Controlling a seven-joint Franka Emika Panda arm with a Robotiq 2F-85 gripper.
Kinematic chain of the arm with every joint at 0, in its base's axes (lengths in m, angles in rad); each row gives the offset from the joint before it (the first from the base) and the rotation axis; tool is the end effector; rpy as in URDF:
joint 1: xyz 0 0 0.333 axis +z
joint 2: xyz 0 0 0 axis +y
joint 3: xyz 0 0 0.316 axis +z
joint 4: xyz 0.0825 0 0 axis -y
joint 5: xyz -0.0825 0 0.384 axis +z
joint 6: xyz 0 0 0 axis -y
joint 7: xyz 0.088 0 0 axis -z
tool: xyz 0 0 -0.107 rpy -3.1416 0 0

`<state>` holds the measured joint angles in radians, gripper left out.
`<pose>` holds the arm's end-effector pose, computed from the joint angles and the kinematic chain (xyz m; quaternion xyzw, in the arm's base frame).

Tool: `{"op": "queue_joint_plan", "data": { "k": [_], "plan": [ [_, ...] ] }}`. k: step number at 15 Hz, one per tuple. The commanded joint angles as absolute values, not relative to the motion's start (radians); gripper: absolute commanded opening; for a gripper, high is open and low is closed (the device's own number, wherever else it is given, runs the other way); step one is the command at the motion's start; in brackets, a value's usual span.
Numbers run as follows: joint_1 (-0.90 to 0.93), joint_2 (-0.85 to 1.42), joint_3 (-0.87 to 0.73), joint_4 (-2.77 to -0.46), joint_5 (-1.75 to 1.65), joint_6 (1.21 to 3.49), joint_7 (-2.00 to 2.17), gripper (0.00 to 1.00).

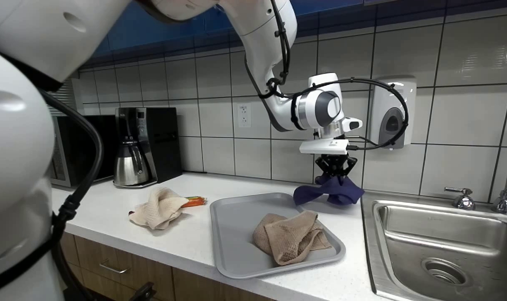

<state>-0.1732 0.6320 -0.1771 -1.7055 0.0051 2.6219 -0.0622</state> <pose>0.6648 -0.2260 0.2599 0.9808 -0.1198 0.1333 0.0765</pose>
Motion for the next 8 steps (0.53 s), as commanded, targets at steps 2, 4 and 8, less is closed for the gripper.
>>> {"op": "queue_joint_plan", "data": {
  "k": [2, 4, 8],
  "plan": [
    [-0.184, 0.67, -0.183, -1.646, -0.008, 2.595, -0.016, 0.03],
    [-0.186, 0.679, -0.183, -1.635, -0.006, 2.591, -0.009, 0.03],
    [-0.192, 0.696, -0.179, -1.622, -0.002, 2.589, -0.004, 0.03]
  ]
}}
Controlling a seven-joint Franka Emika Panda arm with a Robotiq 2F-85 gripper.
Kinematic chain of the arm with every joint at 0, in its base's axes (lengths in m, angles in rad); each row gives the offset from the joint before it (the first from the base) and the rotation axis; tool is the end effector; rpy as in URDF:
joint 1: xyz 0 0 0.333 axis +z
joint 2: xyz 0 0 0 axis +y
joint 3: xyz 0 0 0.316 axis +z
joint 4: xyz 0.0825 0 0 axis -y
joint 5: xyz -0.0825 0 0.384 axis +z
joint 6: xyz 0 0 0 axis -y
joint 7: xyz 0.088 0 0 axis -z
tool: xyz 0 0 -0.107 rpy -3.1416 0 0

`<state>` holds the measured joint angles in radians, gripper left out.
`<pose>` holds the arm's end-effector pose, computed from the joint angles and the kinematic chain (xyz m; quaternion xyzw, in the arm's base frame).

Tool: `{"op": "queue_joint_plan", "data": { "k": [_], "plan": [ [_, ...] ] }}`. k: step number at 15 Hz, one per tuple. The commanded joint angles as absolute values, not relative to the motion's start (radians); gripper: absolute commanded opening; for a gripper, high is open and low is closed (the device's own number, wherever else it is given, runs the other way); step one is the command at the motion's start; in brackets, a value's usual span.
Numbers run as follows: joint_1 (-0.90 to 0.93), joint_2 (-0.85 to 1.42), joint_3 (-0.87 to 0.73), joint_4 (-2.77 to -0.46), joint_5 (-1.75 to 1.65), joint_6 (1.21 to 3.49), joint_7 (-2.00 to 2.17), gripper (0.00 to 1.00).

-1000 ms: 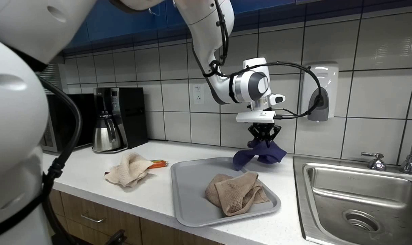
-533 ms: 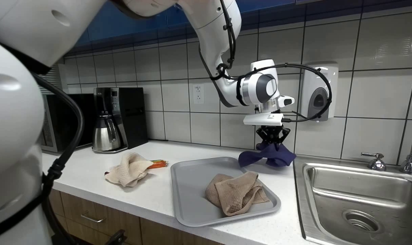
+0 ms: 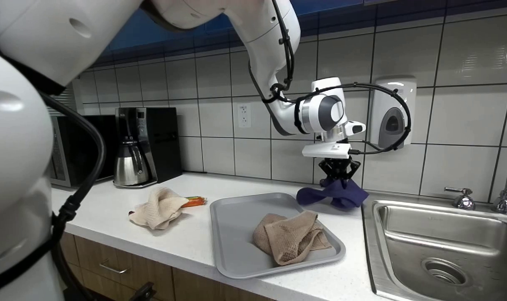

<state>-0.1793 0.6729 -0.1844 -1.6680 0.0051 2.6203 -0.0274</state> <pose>0.6693 -0.2353 0.2485 0.9782 -0.1399 0.1314 0.0793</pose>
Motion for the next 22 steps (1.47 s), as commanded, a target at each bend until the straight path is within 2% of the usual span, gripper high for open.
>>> {"op": "queue_joint_plan", "data": {
  "k": [1, 9, 10, 12, 19, 22],
  "plan": [
    [-0.192, 0.699, -0.178, -1.621, -0.002, 2.589, -0.004, 0.03],
    [-0.192, 0.713, -0.163, -1.631, 0.003, 2.583, -0.014, 0.03],
    [-0.193, 0.711, -0.161, -1.633, 0.005, 2.58, -0.015, 0.36],
    [-0.194, 0.708, -0.158, -1.637, 0.007, 2.58, -0.015, 0.44],
    [-0.179, 0.672, -0.153, -1.669, 0.004, 2.598, -0.007, 0.97],
    [-0.164, 0.639, -0.154, -1.698, 0.001, 2.609, -0.002, 1.0]
  ]
}}
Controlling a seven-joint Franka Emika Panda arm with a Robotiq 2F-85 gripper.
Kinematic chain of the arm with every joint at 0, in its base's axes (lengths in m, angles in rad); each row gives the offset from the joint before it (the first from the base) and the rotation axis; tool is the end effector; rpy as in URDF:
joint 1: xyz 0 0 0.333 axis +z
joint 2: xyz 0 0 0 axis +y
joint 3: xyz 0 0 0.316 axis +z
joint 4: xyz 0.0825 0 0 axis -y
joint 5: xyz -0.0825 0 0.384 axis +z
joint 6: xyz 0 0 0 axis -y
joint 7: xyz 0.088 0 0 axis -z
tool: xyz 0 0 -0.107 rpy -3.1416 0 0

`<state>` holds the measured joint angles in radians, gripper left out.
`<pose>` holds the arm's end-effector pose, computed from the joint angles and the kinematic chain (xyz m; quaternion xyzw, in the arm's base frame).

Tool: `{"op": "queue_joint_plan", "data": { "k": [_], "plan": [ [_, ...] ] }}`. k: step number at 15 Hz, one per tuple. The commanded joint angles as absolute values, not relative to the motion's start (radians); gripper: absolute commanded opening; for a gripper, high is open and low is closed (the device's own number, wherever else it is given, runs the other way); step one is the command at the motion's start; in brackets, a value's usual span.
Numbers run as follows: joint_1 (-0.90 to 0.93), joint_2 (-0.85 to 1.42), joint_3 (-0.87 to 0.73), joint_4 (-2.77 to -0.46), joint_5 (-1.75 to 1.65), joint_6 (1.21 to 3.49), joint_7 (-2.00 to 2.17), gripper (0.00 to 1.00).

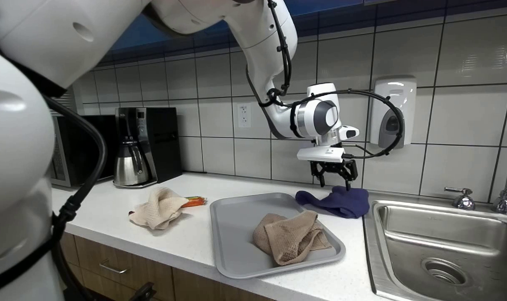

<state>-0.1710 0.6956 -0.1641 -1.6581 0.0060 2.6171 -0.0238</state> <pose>0.6755 -0.2180 0.2352 0.9810 -0.1303 0.1248 0.0710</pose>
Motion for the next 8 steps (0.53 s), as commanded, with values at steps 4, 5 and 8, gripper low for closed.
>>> {"op": "queue_joint_plan", "data": {
  "k": [4, 5, 8],
  "plan": [
    [-0.147, 0.583, -0.149, -1.751, 0.002, 2.617, -0.001, 1.0],
    [-0.143, 0.566, -0.146, -1.77, 0.003, 2.617, -0.001, 1.0],
    [-0.133, 0.514, -0.14, -1.834, 0.005, 2.619, 0.004, 1.0]
  ]
}}
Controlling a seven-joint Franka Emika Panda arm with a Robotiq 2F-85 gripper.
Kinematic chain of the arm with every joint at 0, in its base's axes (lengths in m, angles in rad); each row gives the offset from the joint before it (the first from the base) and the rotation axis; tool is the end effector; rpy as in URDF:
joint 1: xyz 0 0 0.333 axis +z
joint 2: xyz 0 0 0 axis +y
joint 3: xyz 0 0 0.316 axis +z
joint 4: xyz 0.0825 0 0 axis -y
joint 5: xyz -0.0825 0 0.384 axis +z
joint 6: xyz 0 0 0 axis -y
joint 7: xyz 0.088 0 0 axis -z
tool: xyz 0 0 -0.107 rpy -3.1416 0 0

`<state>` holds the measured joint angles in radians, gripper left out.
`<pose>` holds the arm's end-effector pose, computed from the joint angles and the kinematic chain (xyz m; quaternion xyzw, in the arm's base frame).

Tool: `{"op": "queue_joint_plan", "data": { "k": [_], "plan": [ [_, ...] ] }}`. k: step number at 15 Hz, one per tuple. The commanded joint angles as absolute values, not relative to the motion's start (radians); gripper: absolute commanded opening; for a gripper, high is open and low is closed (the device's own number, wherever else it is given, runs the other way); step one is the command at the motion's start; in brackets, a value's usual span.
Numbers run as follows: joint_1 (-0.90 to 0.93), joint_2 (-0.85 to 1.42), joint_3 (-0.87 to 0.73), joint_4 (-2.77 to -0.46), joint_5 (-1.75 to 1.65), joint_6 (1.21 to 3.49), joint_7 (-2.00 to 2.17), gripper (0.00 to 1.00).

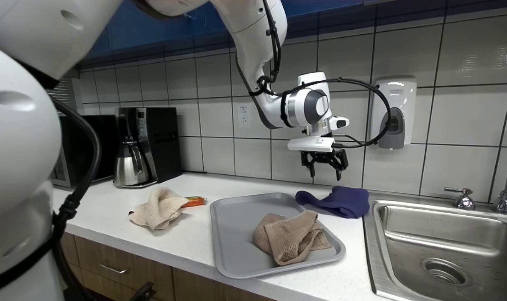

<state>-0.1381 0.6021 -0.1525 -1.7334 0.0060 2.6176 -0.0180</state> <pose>0.6702 -0.1873 0.2662 0.9818 -0.1176 0.1361 0.0605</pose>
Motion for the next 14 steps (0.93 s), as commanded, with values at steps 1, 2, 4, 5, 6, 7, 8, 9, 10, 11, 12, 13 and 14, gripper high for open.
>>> {"op": "queue_joint_plan", "data": {
  "k": [1, 2, 4, 5, 6, 7, 8, 9, 10, 11, 12, 13, 14],
  "plan": [
    [-0.128, 0.495, -0.14, -1.857, 0.003, 2.621, 0.009, 1.0],
    [-0.124, 0.478, -0.141, -1.881, 0.002, 2.622, 0.013, 1.0],
    [-0.117, 0.44, -0.141, -1.93, 0.0, 2.622, 0.021, 1.0],
    [-0.114, 0.421, -0.141, -1.952, 0.0, 2.62, 0.025, 1.0],
    [-0.111, 0.402, -0.142, -1.979, -0.001, 2.622, 0.03, 1.0],
    [-0.108, 0.384, -0.142, -2.002, -0.001, 2.622, 0.034, 1.0],
    [-0.103, 0.363, -0.145, -2.029, -0.004, 2.62, 0.043, 1.0],
    [-0.101, 0.344, -0.145, -2.052, -0.005, 2.618, 0.046, 1.0],
    [-0.097, 0.322, -0.147, -2.081, -0.007, 2.619, 0.053, 1.0],
    [-0.093, 0.303, -0.149, -2.106, -0.012, 2.622, 0.06, 1.0],
    [-0.089, 0.279, -0.15, -2.136, -0.015, 2.62, 0.068, 1.0],
    [-0.087, 0.259, -0.15, -2.161, -0.016, 2.619, 0.073, 1.0],
    [-0.083, 0.237, -0.151, -2.189, -0.021, 2.62, 0.081, 1.0]
  ]
}}
